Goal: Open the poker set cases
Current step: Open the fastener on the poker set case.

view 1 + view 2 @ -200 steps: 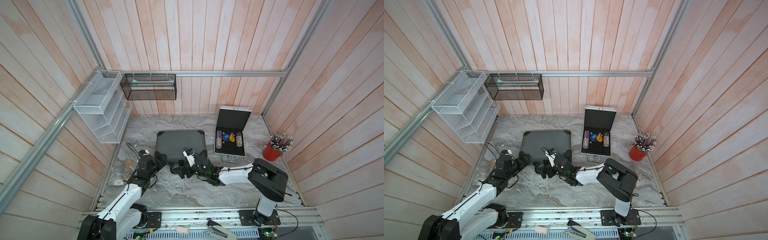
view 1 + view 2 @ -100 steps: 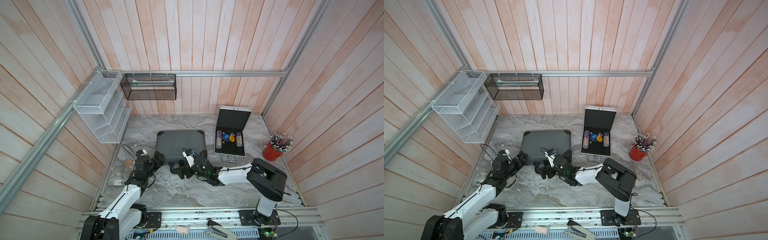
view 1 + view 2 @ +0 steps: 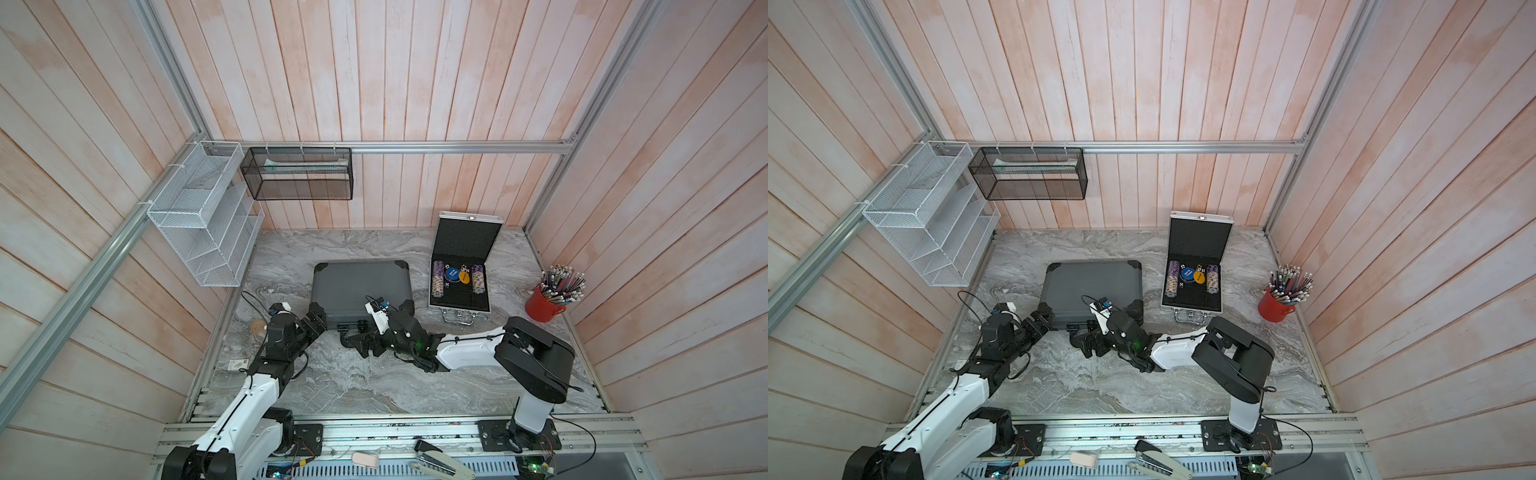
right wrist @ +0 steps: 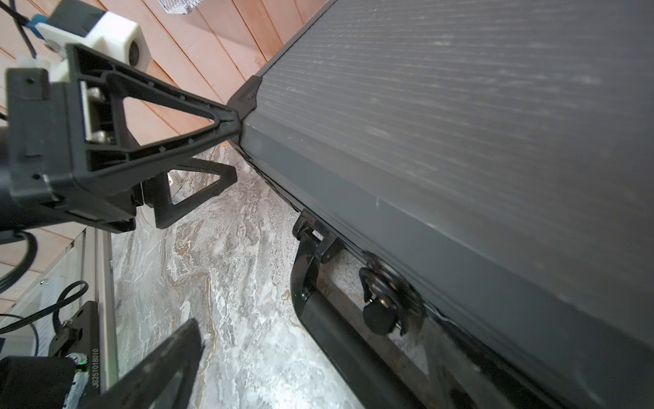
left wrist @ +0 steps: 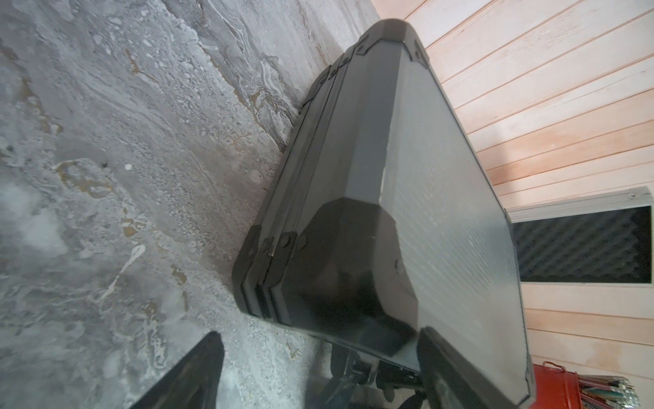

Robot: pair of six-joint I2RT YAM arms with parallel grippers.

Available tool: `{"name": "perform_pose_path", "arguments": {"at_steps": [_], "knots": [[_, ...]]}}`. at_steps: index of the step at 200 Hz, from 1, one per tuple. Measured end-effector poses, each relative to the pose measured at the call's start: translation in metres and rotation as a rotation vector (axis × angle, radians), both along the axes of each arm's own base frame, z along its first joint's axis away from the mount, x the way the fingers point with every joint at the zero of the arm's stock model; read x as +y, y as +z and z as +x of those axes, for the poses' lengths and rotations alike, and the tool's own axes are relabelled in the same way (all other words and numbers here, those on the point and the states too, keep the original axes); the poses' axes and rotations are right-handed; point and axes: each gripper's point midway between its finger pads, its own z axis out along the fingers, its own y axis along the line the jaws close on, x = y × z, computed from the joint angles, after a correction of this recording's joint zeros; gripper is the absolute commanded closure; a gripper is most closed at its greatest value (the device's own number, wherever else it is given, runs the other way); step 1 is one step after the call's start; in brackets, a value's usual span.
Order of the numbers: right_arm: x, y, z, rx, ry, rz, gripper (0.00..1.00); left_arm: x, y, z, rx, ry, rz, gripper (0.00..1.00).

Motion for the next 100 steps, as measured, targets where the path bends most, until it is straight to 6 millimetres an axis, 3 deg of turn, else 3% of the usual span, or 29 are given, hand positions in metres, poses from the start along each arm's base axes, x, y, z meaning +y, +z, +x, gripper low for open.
{"name": "perform_pose_path", "arguments": {"at_steps": [100], "knots": [[0.008,-0.008,0.000,-0.003,-0.008,-0.022,0.05,-0.010,-0.006,0.006,-0.037,-0.050,-0.058,0.15]]}}
